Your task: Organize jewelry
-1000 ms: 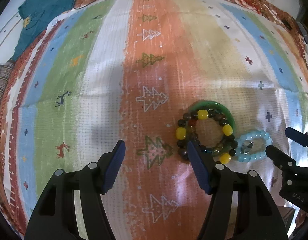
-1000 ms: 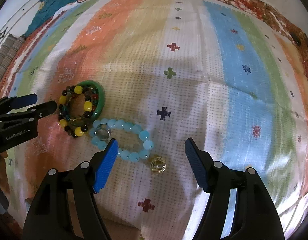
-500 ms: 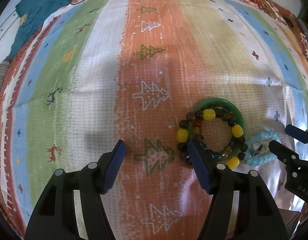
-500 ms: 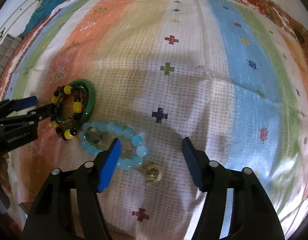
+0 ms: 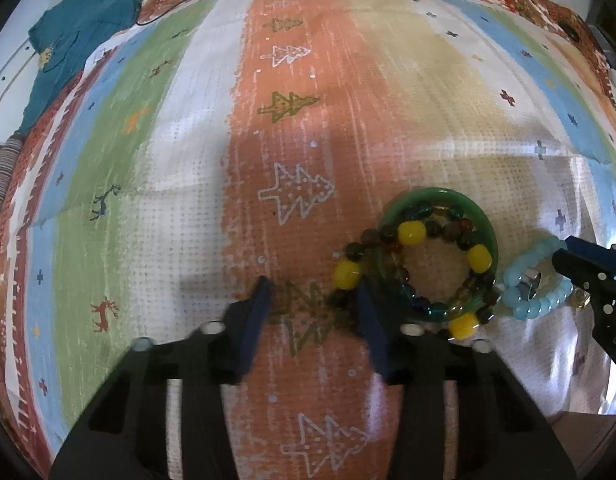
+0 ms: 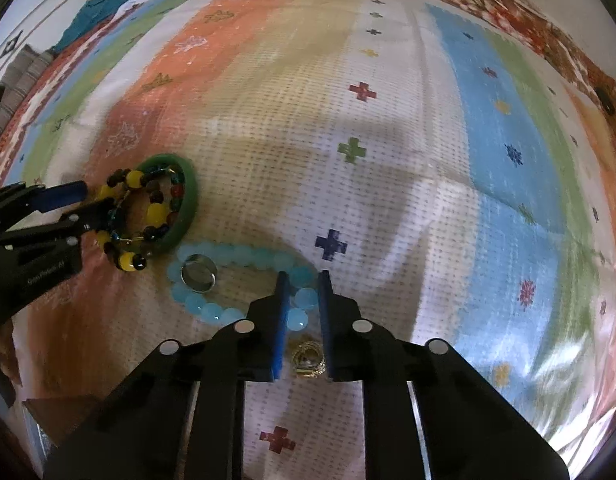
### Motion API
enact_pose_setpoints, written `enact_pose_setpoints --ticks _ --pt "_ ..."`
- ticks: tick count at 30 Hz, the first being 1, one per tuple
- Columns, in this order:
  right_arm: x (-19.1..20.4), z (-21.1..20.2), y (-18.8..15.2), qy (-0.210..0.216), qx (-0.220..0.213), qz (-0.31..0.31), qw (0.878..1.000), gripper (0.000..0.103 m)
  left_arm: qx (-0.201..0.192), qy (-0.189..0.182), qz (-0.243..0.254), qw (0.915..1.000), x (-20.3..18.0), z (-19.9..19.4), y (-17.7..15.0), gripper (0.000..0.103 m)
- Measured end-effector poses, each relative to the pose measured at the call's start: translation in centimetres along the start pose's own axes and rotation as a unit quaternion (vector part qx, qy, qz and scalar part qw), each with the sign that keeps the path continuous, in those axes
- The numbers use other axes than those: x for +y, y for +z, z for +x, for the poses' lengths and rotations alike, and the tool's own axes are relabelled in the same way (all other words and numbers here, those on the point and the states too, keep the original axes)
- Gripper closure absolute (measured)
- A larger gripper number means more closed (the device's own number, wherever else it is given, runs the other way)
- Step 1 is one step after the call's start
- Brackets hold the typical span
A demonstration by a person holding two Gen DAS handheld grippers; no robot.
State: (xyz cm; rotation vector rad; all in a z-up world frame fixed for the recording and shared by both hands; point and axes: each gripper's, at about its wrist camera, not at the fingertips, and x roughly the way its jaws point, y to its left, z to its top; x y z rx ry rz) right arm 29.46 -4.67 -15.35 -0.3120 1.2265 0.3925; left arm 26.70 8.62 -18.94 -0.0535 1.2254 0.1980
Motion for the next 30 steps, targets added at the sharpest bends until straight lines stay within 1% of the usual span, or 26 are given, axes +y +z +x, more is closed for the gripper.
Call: enact_pose_setpoints --ticks 1,2,8,17,23,30 --pt "0.1 0.0 0.1 0.000 -0.002 -0.002 1.000 0.090 -0.001 0.001 -0.001 1.0000 0.0 -0.1 0.1 0.086" --pt "0.2 -0.1 0.1 0.001 -0.005 -0.003 1.000 0.090 -0.001 -0.001 -0.003 1.0000 0.0 -0.2 0.2 0.092" --pt "0.5 -1.6 0.7 0.011 -0.029 -0.005 0.999 0.091 -0.006 -0.003 -0.015 0.9999 0.3 -1.1 0.8 0.093" --pt "1.7 -4.5 1.5 0.026 -0.062 -0.015 0.998 0.091 -0.034 -0.038 -0.027 0.9984 0.1 -4.2 1.8 0.093" --pt "2.5 -5.9 1.5 0.023 -0.076 -0.022 0.997 0.091 -0.040 -0.046 -0.021 0.9979 -0.4 -5.5 1.8 0.093" --pt "3.0 -6.9 1.4 0.004 -0.088 -0.034 0.996 0.091 -0.055 -0.052 -0.013 0.9970 -0.7 -7.4 1.8 0.093"
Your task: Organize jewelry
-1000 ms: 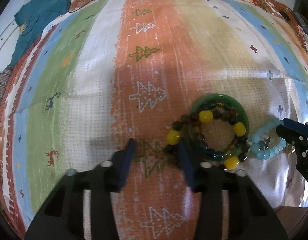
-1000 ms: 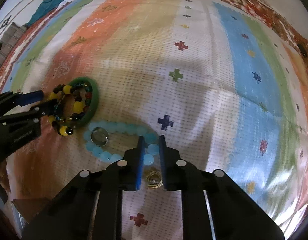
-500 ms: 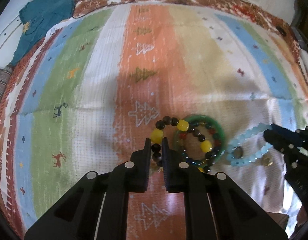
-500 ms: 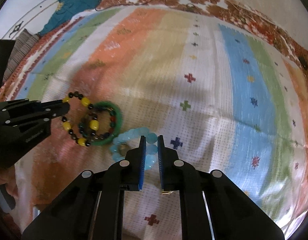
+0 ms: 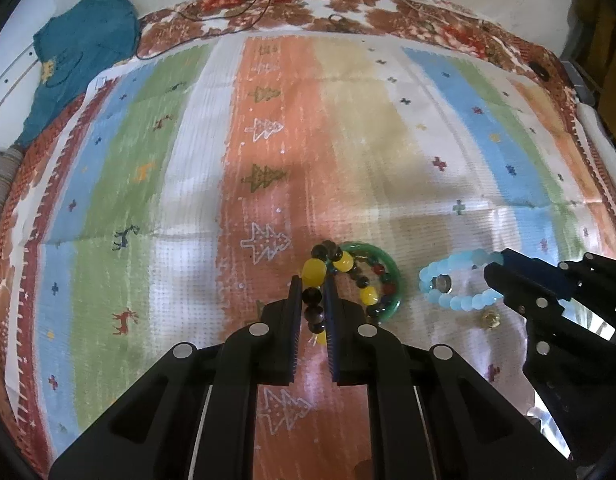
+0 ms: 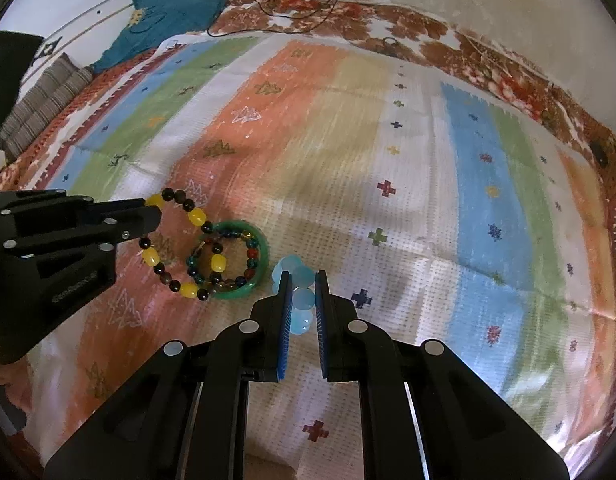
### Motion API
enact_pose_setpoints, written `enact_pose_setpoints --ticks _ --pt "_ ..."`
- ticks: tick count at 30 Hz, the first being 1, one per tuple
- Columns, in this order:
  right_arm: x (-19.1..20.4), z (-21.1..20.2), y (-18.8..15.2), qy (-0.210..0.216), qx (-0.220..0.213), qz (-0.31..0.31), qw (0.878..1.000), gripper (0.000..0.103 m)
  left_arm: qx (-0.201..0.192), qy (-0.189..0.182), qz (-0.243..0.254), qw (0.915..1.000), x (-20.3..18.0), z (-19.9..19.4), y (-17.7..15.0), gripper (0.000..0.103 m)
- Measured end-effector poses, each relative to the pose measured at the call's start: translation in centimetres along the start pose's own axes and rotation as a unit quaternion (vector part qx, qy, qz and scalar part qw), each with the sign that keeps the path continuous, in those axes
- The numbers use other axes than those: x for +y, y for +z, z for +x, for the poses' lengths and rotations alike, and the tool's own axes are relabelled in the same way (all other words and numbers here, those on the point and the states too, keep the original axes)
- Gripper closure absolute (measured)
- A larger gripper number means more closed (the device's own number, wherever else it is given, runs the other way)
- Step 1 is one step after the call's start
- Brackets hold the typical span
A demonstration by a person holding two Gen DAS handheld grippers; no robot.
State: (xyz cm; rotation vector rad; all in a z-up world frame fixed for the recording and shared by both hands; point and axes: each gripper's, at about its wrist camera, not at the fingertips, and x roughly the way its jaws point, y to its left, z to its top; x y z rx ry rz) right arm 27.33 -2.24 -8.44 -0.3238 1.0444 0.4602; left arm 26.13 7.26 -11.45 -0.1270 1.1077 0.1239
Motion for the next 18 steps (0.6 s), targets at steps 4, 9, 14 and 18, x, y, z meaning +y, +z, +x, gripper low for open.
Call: enact_pose_setpoints --ticks 4,9,14,18 --pt "-0.4 -0.6 -0.2 -0.007 -0.003 0.006 1.000 0.091 -0.009 -0.003 0.005 0.9999 -0.1 -1.1 -0.1 0.093" --pt "-0.8 -1.4 -0.8 0.002 -0.009 0.015 1.000 0.091 -0.017 -0.005 0.014 0.9997 -0.3 -2.4 -0.3 0.093" --pt "-1.0 -2.5 -1.3 -0.002 -0.013 0.018 1.000 0.091 -0.022 -0.013 0.011 0.9996 -0.3 -3.4 -0.6 0.093" --pt "-0.9 -3.4 -1.6 -0.002 -0.018 0.022 1.000 0.091 -0.025 -0.017 0.008 0.9995 -0.4 -4.0 -0.9 0.093"
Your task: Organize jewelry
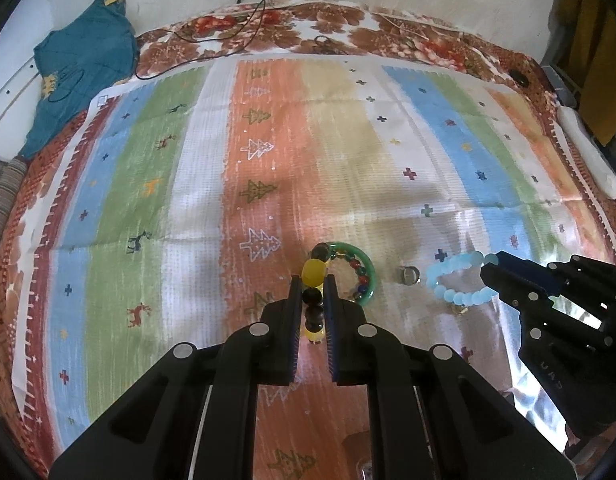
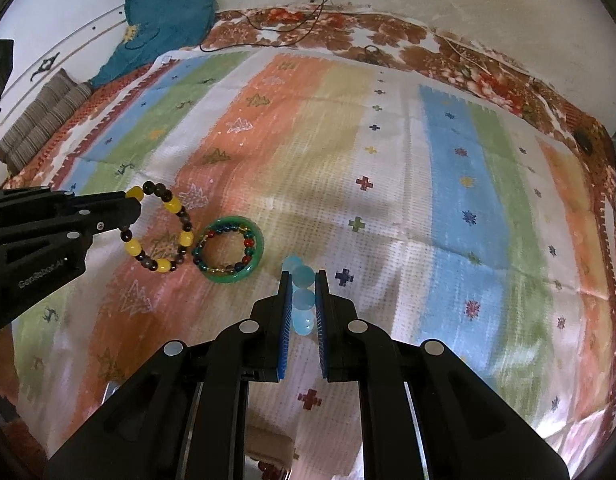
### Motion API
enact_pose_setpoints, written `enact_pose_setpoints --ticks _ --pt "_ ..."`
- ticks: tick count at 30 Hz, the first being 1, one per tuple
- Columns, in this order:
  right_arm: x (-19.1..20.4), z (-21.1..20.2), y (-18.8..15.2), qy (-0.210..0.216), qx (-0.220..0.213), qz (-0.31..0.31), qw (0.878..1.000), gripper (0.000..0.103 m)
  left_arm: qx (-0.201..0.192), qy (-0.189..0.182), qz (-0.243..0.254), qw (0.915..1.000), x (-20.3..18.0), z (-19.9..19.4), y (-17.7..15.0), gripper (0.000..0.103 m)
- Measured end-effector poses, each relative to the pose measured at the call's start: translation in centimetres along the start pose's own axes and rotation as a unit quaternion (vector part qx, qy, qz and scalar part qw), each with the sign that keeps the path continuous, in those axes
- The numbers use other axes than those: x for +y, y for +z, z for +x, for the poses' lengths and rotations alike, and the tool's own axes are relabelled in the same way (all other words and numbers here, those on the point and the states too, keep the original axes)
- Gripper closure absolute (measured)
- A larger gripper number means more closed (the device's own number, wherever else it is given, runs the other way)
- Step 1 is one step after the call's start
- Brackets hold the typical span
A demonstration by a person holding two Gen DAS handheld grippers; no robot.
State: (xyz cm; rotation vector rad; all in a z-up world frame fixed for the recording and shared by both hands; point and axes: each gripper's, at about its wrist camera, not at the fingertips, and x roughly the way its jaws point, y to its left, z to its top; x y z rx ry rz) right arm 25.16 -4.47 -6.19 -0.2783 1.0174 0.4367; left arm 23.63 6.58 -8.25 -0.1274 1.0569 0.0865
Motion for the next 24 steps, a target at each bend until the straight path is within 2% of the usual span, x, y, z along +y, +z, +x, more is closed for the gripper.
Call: enact_pose_setpoints --ticks 7,13,19,24 --pt "-0.2 -1.3 -0.4 0.015 -0.001 0.025 1.000 0.091 -0.004 -0.004 0.004 1.0000 -0.7 -1.1 -0.4 0.093" --pt "-0.2 -2.2 -0.9 0.010 -0.007 0.029 1.000 0.091 -0.011 -0.009 0.005 0.9999 -1.0 -2.2 -0.7 0.093" --pt "-0.2 -2.5 -1.5 -0.013 -0.002 0.026 1.000 0.091 -0.021 -0.020 0.007 0.9996 -1.4 -3.7 -1.1 0.093" --pt "-0.2 -3.9 -1.9 -0.013 -0.015 0.025 0.999 0.091 -0.030 -0.020 0.012 0.9993 -1.6 -5.2 -2.0 0.093"
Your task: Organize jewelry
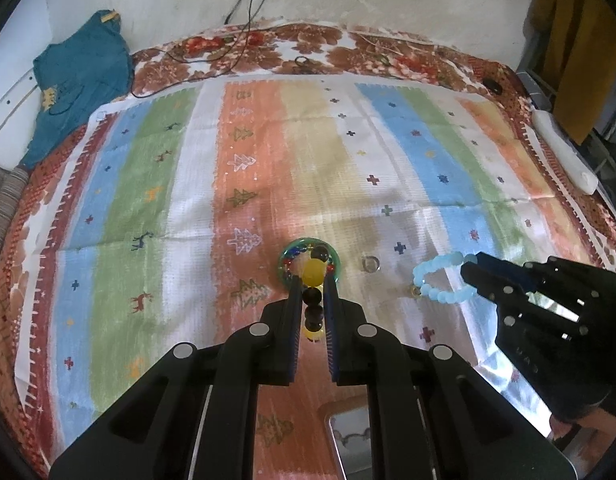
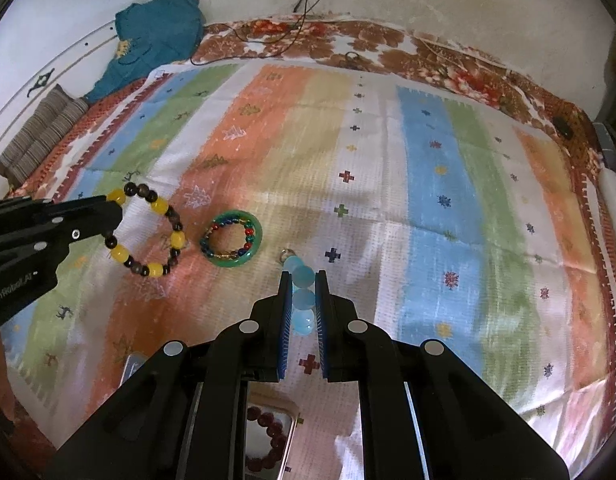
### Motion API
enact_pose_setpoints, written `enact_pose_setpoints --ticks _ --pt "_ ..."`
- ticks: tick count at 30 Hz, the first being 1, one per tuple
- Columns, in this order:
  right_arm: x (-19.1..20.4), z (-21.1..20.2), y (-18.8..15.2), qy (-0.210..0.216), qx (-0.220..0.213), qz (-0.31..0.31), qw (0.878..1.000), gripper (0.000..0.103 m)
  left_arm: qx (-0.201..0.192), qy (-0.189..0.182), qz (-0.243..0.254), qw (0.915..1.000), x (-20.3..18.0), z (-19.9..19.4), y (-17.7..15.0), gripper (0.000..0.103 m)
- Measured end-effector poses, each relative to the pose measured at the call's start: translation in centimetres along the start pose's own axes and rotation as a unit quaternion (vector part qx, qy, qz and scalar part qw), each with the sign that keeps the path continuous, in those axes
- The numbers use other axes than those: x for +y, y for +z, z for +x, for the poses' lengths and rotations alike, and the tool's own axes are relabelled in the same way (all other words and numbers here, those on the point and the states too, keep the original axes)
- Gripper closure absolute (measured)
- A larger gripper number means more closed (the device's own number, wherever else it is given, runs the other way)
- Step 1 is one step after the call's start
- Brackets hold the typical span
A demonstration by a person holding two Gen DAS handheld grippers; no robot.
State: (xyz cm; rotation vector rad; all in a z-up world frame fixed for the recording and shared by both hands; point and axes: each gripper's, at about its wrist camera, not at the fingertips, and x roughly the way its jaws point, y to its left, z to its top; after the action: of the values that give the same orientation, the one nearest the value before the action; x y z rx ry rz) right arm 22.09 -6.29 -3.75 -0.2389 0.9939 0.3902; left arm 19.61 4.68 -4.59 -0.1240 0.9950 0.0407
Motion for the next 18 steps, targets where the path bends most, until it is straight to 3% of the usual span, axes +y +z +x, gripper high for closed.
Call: enact_pose_setpoints --ticks 8,18 --pt "0.4 -2.3 -0.4 0.005 -0.022 -0.008 1.000 0.091 -0.017 -0.023 0.011 0.9995 -1.1 -2.8 -0.7 0.093" --pt "0.5 -3.8 -1.4 0.016 -0.019 -0.012 1.000 0.091 -0.025 -0.039 0.018 0.9988 -2.2 -4.6 -1.8 0.093"
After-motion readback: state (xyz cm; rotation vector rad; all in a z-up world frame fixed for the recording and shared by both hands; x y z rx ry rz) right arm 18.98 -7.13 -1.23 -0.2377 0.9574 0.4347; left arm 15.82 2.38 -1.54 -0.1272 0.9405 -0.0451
